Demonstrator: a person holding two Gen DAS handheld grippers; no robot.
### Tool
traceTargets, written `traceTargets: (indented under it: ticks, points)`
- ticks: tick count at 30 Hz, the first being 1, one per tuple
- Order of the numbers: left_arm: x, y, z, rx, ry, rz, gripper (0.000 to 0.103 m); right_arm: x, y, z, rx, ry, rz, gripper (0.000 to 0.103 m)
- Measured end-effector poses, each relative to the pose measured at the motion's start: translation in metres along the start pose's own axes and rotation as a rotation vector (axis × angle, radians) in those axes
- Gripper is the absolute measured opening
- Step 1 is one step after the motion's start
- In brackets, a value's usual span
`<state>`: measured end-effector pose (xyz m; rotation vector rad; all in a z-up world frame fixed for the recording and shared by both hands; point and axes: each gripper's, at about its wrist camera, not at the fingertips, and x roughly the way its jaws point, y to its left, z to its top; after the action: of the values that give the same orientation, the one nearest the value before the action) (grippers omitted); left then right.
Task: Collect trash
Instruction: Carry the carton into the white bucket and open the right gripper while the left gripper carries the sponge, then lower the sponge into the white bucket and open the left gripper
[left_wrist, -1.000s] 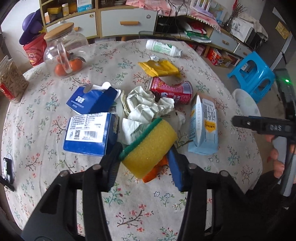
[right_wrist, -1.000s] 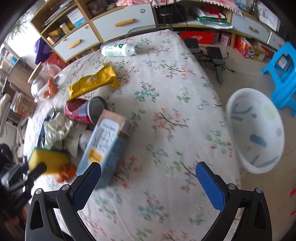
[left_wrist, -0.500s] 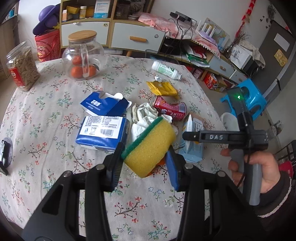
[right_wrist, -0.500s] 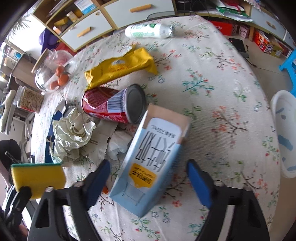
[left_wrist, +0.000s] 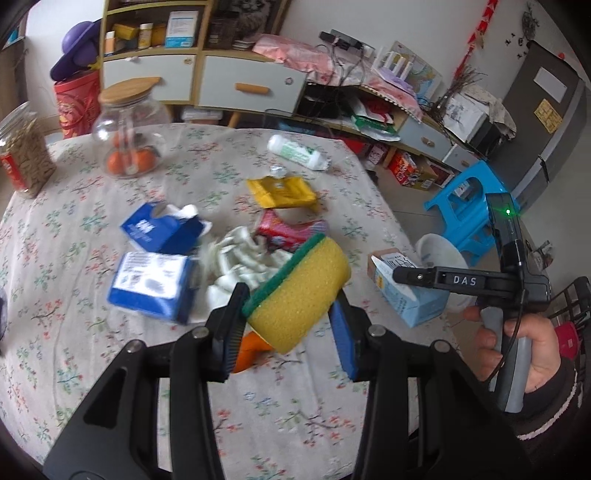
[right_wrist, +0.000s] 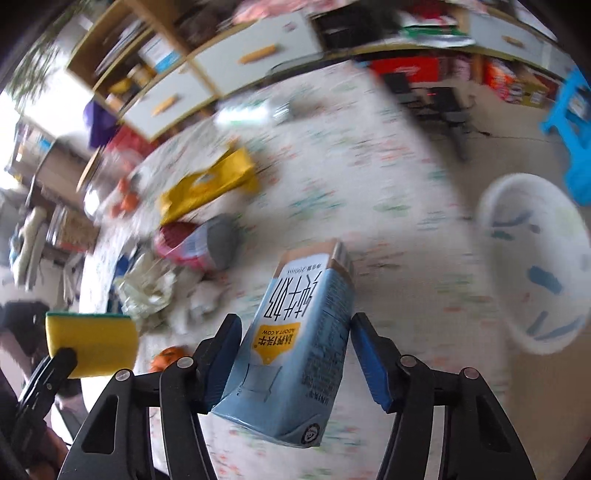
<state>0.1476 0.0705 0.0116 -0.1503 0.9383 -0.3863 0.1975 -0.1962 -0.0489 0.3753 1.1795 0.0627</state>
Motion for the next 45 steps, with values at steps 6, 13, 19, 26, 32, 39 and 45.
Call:
traceTargets:
  ticks: [6, 13, 19, 26, 32, 39, 45]
  points:
    - [0.026, -0.046, 0.011, 0.054, 0.013, -0.058, 0.045, -0.033, -0.094, 0.005, 0.197, -0.059, -0.04, 0.06]
    - [0.057, -0.084, 0.015, 0.09, 0.042, -0.089, 0.045, -0.057, -0.172, 0.01, 0.36, -0.137, -0.081, 0.06]
    - [0.072, -0.113, 0.015, 0.101, 0.049, -0.119, 0.045, -0.058, -0.195, 0.012, 0.374, -0.155, -0.068, 0.065]
    - [0.097, -0.159, 0.019, 0.161, 0.074, -0.147, 0.045, -0.08, -0.21, 0.003, 0.364, -0.193, -0.133, 0.075]
    - [0.129, -0.204, 0.024, 0.206, 0.11, -0.209, 0.045, -0.091, -0.226, -0.008, 0.347, -0.2, -0.211, 0.075]
    - [0.164, -0.242, 0.02, 0.248, 0.149, -0.236, 0.046, -0.104, -0.25, -0.021, 0.353, -0.204, -0.27, 0.076]
    - [0.174, -0.255, 0.02, 0.278, 0.159, -0.217, 0.065, -0.109, -0.257, -0.025, 0.34, -0.209, -0.287, 0.076]
